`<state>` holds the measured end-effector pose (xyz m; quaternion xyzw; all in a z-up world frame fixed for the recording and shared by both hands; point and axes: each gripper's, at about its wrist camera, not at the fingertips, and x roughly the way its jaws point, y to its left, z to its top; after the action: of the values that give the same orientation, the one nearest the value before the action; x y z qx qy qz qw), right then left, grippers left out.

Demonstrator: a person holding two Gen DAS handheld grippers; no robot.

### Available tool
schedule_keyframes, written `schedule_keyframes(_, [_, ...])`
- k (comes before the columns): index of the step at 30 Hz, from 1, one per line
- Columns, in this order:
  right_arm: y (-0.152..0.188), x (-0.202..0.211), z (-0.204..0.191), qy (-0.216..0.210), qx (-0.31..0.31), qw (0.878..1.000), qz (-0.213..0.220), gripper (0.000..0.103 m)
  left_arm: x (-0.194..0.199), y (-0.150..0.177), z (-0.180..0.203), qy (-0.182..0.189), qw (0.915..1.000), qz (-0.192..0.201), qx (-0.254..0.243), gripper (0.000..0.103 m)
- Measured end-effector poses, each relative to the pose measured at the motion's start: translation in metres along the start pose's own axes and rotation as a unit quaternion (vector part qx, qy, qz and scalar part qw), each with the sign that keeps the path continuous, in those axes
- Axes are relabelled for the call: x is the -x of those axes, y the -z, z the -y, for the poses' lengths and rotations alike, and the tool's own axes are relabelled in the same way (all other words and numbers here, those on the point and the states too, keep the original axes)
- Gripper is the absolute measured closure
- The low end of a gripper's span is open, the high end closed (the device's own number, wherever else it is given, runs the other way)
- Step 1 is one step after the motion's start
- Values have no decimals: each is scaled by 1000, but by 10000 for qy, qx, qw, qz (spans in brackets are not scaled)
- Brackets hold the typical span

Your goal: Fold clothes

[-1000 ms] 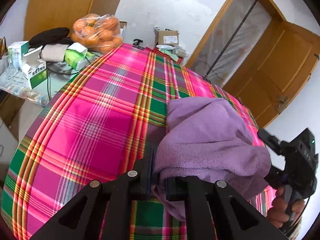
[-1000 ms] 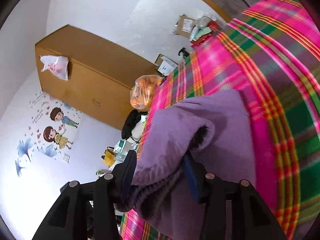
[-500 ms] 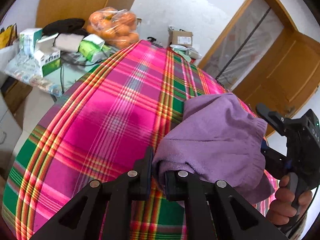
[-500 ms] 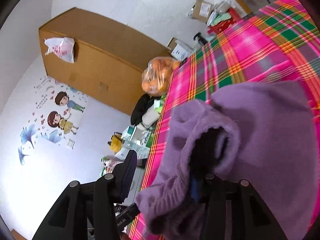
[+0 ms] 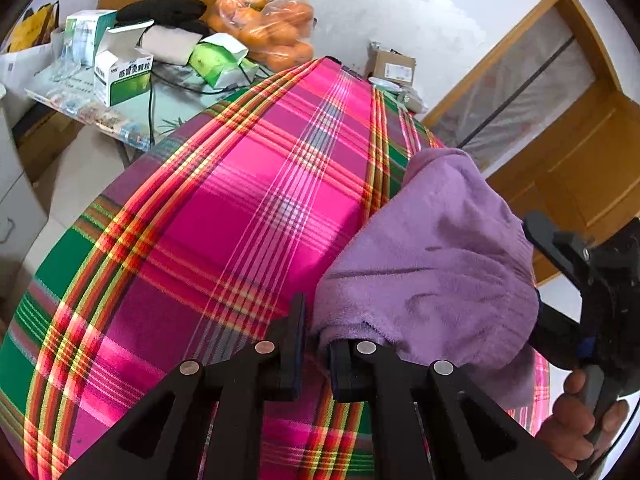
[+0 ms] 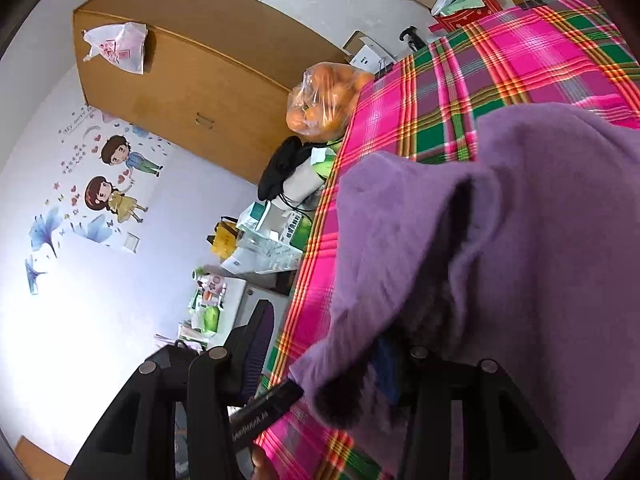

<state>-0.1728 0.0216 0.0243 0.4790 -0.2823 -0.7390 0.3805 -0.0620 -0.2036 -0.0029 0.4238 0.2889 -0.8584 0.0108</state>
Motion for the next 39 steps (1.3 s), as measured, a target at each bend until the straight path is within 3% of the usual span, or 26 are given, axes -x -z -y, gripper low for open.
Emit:
schedule_keyframes(9, [20,40,-2,456,387,9981,163,56,8,5,0,-83,9999,-22,-121,89])
schedule_keyframes(13, [26,49,1,798,559,9950,206,56,21,7,6,-219,9992,122,-302,81])
schedule_keyframes(19, [40,60,-1,1276,887,9875,284,56,50,12,25,-458,9946,566,-746,80])
schedule_keyframes(22, [48,74,0,1599,1105,9799,451,56,58,11,23,-526,9940,679,-672,78])
schedule_keyframes(26, [50,88,11,1614,942,9808,555,56,63,5,10,-858,9922,872,-256,79])
schedule_keyframes(30, [50,83,8,1615,1037,9799,541,56,65,2,-3,-849,9930,817,89,79])
schedule_keyframes(35, [40,56,3,1064,884,9894,440,56,57,12,8,-606,9957,677,-170,79])
schedule_keyframes(39, [32,26,7,904,500,9943,259,56,45,17,19,-514,9967,466,-426,79])
